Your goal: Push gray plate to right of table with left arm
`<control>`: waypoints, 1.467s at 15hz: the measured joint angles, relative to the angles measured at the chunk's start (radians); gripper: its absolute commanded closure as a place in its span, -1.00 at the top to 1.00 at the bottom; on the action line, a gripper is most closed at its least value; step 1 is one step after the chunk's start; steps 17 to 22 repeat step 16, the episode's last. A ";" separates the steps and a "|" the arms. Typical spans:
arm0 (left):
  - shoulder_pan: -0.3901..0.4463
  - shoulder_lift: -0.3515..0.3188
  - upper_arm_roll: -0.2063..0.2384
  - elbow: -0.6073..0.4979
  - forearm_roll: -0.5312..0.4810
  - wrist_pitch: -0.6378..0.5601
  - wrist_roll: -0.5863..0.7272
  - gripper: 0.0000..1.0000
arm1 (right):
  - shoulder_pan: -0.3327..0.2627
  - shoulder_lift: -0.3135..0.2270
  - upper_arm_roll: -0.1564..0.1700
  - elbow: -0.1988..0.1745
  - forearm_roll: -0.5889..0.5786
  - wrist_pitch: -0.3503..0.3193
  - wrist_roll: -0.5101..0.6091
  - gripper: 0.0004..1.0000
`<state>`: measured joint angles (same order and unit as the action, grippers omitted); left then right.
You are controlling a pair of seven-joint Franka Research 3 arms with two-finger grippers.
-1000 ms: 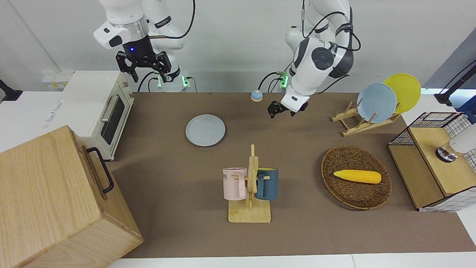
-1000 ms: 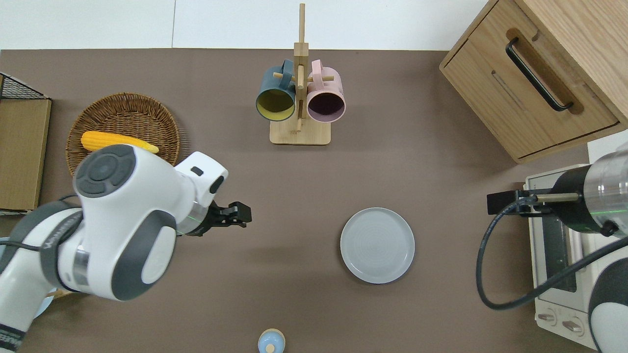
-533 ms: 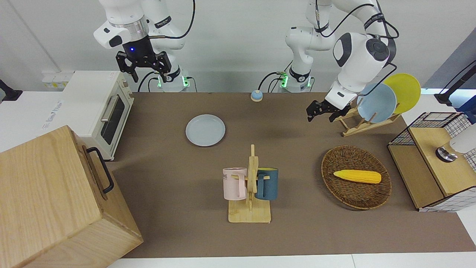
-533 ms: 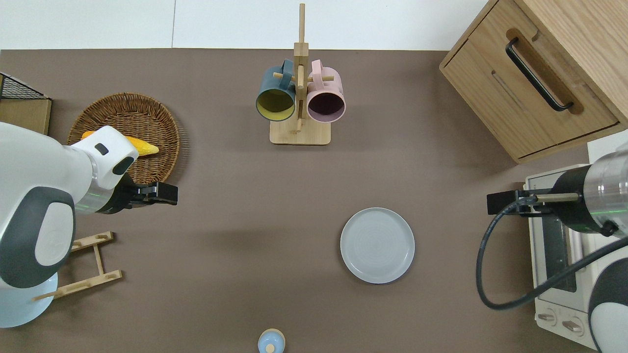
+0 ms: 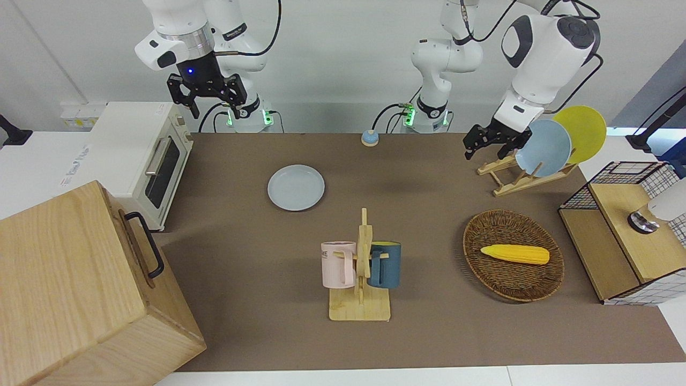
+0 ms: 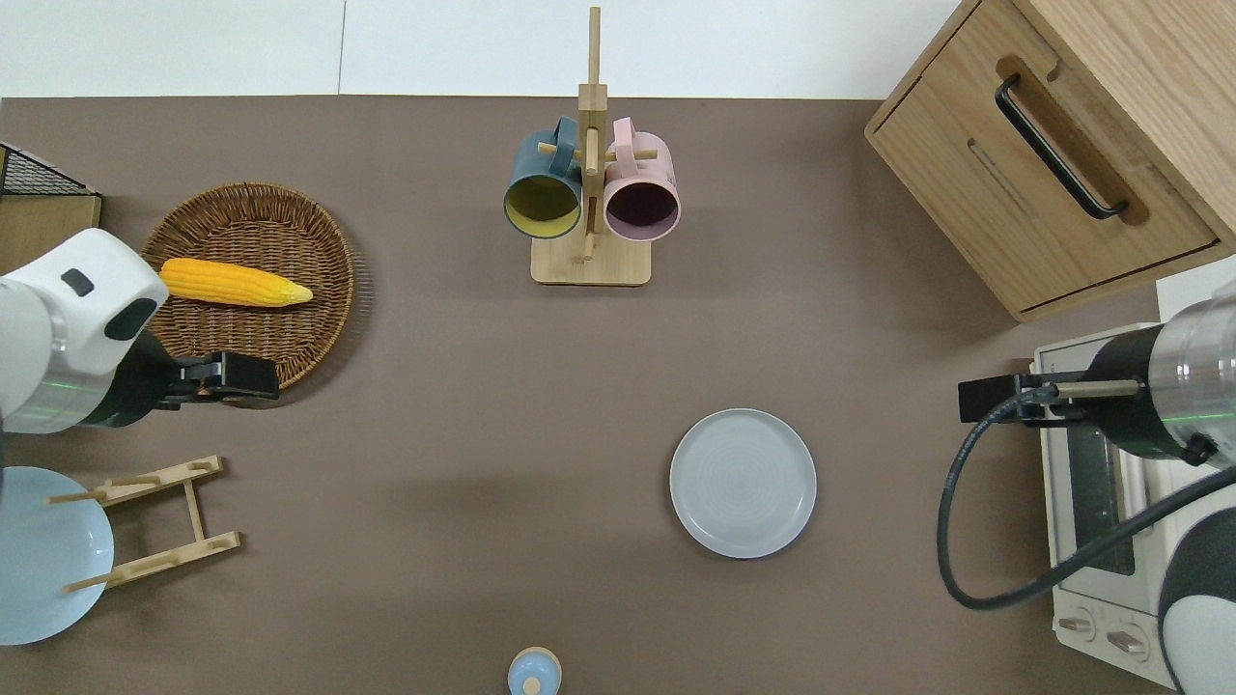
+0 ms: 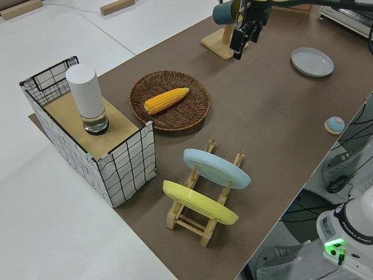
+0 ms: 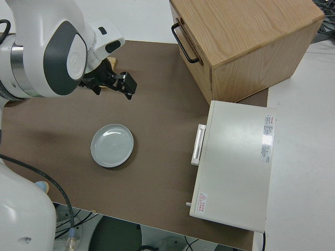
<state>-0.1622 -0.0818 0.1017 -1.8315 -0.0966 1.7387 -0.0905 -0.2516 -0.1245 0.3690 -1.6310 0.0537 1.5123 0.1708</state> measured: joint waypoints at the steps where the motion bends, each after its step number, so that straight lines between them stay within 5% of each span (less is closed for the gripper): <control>1: 0.005 -0.004 0.000 0.029 0.002 -0.029 0.000 0.98 | 0.000 0.000 0.000 0.000 0.000 0.000 0.000 0.99; 7: 0.011 -0.010 -0.013 0.099 0.091 -0.090 0.000 0.98 | 0.000 0.000 0.000 0.000 0.000 0.000 0.000 0.99; 22: 0.024 -0.010 -0.019 0.129 0.096 -0.096 0.000 0.98 | 0.000 0.000 0.000 0.000 0.000 0.000 0.000 0.99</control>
